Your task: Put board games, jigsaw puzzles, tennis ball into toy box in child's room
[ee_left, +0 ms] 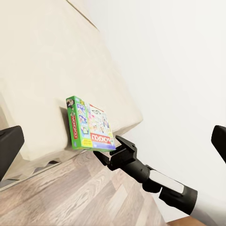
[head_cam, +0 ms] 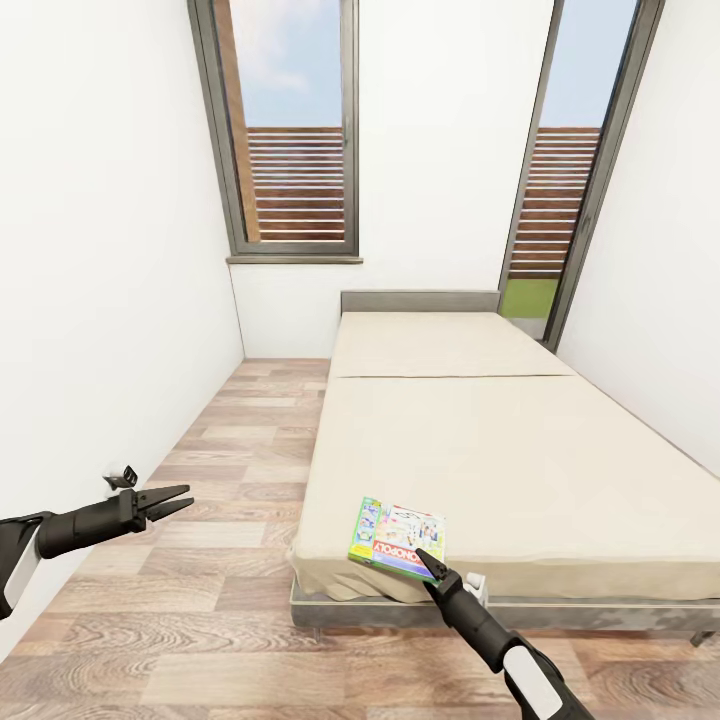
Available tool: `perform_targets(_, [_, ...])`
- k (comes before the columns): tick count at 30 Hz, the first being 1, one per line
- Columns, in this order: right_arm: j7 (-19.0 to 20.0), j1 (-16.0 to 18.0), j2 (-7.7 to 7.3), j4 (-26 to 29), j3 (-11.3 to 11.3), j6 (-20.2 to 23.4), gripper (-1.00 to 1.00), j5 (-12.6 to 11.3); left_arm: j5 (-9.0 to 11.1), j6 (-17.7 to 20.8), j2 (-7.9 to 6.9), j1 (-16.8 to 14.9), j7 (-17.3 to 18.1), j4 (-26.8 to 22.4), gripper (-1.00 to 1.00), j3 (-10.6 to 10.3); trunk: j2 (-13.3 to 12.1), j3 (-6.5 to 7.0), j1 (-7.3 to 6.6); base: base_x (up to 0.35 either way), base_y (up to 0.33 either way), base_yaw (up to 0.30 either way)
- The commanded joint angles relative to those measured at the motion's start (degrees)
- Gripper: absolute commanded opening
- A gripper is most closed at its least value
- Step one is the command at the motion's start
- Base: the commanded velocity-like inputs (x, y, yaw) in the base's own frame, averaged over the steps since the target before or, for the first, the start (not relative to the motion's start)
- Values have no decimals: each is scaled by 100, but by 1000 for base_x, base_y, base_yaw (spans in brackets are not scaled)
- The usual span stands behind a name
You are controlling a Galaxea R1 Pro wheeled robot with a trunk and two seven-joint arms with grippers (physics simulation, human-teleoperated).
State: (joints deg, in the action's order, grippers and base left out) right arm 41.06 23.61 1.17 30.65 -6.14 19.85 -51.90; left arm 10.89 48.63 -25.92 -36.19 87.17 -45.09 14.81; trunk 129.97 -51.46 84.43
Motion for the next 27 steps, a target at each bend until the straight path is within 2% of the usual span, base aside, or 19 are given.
perform_targets(1, [13,3,5,-2,-27,55,100,-28,1,60,-1,-3,20,0,100,-2,2,-5,-1,0,0,0])
perform_targets(27, [7,3,6,-4,-27,65,100,-30,1,50,-1,-3,20,0,100,4,2,-5,-1,0,0,0])
